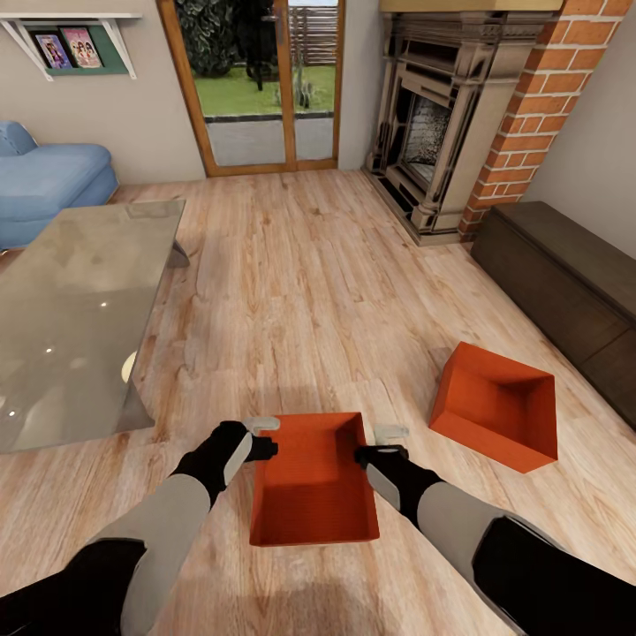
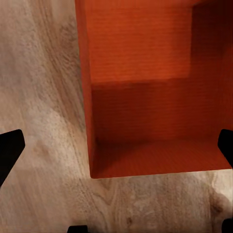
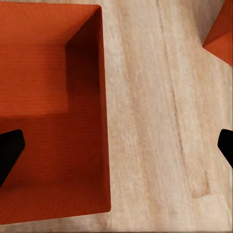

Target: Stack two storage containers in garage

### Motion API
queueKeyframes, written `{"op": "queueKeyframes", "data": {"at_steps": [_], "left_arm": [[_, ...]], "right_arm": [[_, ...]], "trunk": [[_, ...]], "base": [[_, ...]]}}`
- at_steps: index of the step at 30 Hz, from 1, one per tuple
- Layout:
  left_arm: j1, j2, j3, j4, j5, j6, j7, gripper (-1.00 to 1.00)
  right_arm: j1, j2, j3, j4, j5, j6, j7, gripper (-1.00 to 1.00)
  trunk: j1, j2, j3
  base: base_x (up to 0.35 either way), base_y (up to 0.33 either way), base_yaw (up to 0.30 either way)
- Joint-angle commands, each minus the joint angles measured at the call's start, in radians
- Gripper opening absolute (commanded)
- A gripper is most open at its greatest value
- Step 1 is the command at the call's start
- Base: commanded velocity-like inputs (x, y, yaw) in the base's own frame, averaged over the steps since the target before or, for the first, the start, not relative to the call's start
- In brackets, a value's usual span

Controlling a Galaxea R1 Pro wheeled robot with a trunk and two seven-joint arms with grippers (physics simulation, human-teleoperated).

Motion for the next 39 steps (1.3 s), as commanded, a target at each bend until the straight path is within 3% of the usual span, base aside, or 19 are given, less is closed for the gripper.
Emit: {"op": "queueKeyframes", "data": {"at_steps": [1, 5, 9, 12, 13, 14, 20, 29, 39], "left_arm": [[-0.001, 0.0, 0.003, 0.006, 0.004, 0.003, 0.004, 1.0], [-0.001, 0.001, 0.004, 0.027, 0.007, -0.017, 0.004, 1.0], [-0.001, 0.005, 0.006, 0.151, 0.008, -0.117, 0.004, 1.0], [-0.001, 0.01, 0.007, 0.185, 0.013, -0.151, 0.004, 1.0], [-0.001, 0.013, 0.011, 0.194, 0.028, -0.163, 0.004, 1.0], [-0.001, 0.016, 0.017, 0.201, 0.065, -0.174, 0.004, 1.0], [-0.001, 0.016, 0.018, 0.203, 0.082, -0.223, 0.003, 1.0], [-0.001, 0.016, 0.018, 0.205, 0.087, -0.241, 0.004, 1.0], [-0.001, 0.009, 0.015, 0.206, 0.086, -0.241, -0.007, 1.0]], "right_arm": [[-0.001, 0.0, 0.008, 0.005, -0.005, 0.006, -0.006, 1.0], [-0.001, 0.0, 0.008, 0.007, -0.005, 0.005, -0.006, 1.0], [0.0, 0.007, 0.005, 0.012, -0.008, 0.01, -0.006, 1.0], [0.001, 0.025, 0.005, 0.041, -0.007, 0.015, -0.003, 1.0], [0.001, 0.034, 0.005, 0.064, -0.007, 0.016, 0.001, 1.0], [0.001, 0.037, 0.005, 0.084, -0.007, 0.019, 0.005, 1.0], [0.017, 0.037, 0.005, 0.093, -0.01, 0.02, 0.014, 1.0], [0.024, 0.037, 0.005, 0.163, -0.01, 0.03, 0.019, 1.0], [0.024, 0.037, 0.005, 0.171, -0.011, 0.027, 0.02, 1.0]], "trunk": [[0.0, 0.0, -0.001], [0.0, 0.0, -0.001], [0.0, 0.0, -0.001], [0.0, 0.0, -0.001], [0.0, 0.0, -0.001], [0.0, 0.0, -0.001], [0.0, 0.0, -0.001], [0.0, 0.0, -0.001], [0.0, 0.0, -0.001]], "base": [[0.0, 0.0, 0.0], [0.0, 0.0, 0.0], [0.0, 0.0, 0.0], [0.0, 0.0, 0.0], [0.0, 0.0, 0.0], [0.0, 0.0, 0.0], [0.0, 0.0, 0.0], [0.0, 0.0, 0.0], [0.0, 0.0, 0.0]]}}
